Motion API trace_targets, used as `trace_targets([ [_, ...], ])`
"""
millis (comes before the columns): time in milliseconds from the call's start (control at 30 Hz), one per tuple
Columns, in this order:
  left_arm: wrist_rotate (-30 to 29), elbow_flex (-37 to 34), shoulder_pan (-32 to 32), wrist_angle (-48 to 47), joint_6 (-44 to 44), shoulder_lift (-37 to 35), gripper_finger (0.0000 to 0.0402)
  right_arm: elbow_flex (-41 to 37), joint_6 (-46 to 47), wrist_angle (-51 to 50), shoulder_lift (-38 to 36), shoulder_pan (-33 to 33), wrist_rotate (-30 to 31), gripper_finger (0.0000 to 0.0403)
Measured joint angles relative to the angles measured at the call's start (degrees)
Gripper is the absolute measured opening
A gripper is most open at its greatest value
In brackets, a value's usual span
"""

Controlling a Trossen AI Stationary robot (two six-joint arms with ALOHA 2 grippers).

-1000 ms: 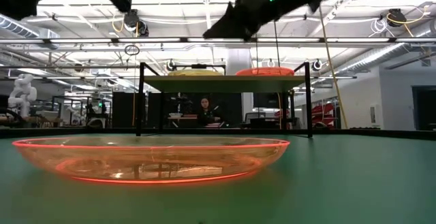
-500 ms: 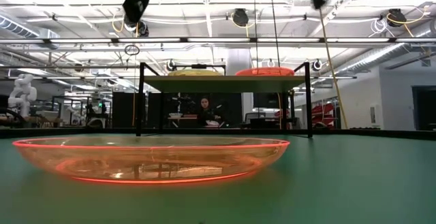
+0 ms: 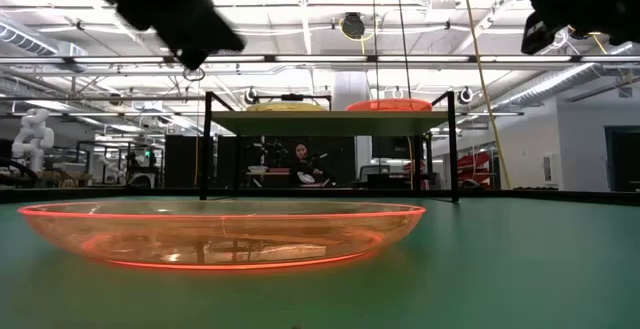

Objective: Place and stack plates onto a shelf
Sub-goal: Stack the orange plate on top of the green plate on the shelf

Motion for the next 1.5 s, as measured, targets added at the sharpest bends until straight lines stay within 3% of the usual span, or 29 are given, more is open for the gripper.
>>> trace_targets([
  [67, -0.01, -0.02, -0.98, -0.99, -0.38, 1.80, 0.0005, -1.94, -1.01, 3.85, -1.03, 0.00, 0.04, 0.0000],
  [433, -0.36, -0.02, -6.13, -1.17, 1.06, 9.02, 0.0066, -1.94, 0.32, 2.57, -1.19, 0.00, -0.06, 0.0000],
  [667, -0.50, -0.02, -12.54, -1.63, 15.82, 8.97, 0.0069, -1.98, 0.37, 2.72, -1.22, 0.00, -0.05, 0.0000],
  [767, -4.44, -0.02, -16.52, -1.76, 21.95, 9.56, 0.0069, -2.01, 0.37, 2.57, -1.22, 0.00, -0.04, 0.0000],
  [900, -14.94, 0.16, -20.98, -0.42, 26.44, 11.40, 0.0069, -2.05, 0.09, 2.53, -1.22, 0.00, -0.02, 0.0000],
  [1000, -18.15, 1.50, -22.95, -1.16, 29.80, 14.23, 0.0069, -2.05, 0.04, 2.53, -1.22, 0.00, 0.07, 0.0000],
  [1200, -21.99, 7.19, -23.64, -1.98, 35.01, 21.16, 0.0069, -2.07, -0.02, 2.25, -1.22, 0.00, 0.11, 0.0000],
  [1500, -22.35, 13.14, -24.30, -9.81, 37.10, 26.20, 0.0069, -2.12, 0.37, -0.14, -1.22, 0.00, 0.17, 0.0000],
])
